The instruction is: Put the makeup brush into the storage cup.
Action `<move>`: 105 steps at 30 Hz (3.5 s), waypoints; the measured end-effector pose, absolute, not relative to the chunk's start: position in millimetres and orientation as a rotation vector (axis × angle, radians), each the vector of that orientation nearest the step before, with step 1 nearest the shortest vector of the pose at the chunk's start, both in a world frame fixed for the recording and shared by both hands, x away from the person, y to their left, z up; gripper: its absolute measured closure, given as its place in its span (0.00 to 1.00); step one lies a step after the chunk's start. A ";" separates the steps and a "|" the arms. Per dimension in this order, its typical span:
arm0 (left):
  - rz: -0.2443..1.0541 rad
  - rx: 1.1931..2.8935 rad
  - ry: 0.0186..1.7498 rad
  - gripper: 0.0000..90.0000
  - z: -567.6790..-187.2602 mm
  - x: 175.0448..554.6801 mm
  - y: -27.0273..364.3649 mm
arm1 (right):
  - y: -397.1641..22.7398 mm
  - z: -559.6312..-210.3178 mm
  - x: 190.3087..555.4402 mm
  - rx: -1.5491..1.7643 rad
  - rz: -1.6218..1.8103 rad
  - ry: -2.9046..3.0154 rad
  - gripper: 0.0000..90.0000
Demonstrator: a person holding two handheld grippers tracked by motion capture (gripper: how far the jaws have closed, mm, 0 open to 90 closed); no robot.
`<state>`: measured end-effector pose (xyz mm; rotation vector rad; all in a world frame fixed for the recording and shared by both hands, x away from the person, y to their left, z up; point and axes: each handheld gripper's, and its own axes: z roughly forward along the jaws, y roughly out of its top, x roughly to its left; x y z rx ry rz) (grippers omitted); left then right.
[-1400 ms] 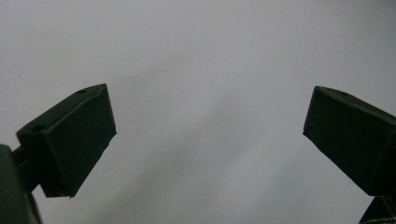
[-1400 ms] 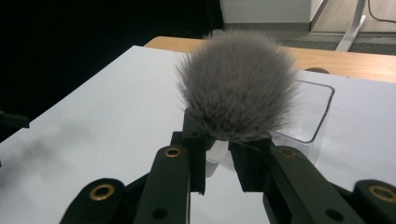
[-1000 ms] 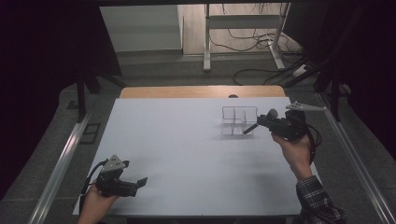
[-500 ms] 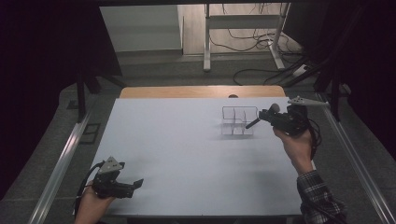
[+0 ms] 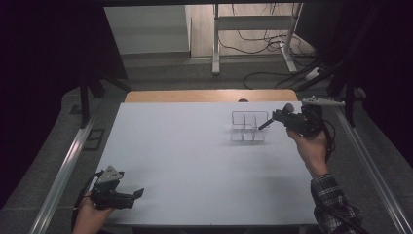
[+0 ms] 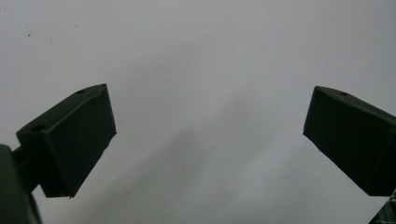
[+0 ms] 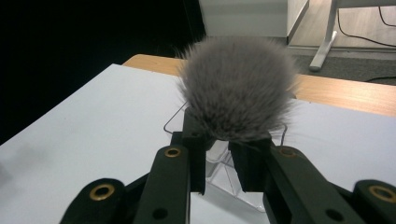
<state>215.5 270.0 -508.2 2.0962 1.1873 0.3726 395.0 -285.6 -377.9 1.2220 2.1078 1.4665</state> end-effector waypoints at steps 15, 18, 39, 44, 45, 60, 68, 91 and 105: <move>0.367 2.091 1.213 0.02 -510.5 205.1 278.9 | -288.6 -372.4 406.5 1.233 1.437 2.084 0.85; 0.368 2.092 1.214 0.02 -510.6 203.1 279.3 | -288.8 -372.9 409.4 1.237 1.433 2.079 0.85; 0.369 2.094 1.210 0.02 -509.8 186.9 280.9 | -287.9 -383.7 428.7 1.258 1.403 2.050 0.85; 0.371 2.095 1.210 0.02 -509.9 187.3 281.0 | -285.3 -391.4 430.2 1.259 1.400 2.046 0.85; 0.371 2.095 1.209 0.02 -510.2 187.4 280.8 | -284.5 -392.9 430.4 1.258 1.395 2.048 0.85; 0.373 2.100 1.204 0.02 -511.1 188.7 280.4 | -276.1 -409.0 432.3 1.241 1.364 2.077 0.85; 0.372 2.102 1.199 0.02 -511.7 189.1 280.0 | -276.1 -414.8 433.4 1.247 1.345 2.083 0.85; 0.361 2.110 1.188 0.02 -513.2 190.3 278.8 | -268.4 -433.3 438.5 1.258 1.296 2.110 0.85; 0.357 2.123 1.182 0.02 -514.2 190.6 277.6 | -264.8 -442.2 440.2 1.259 1.267 2.124 0.85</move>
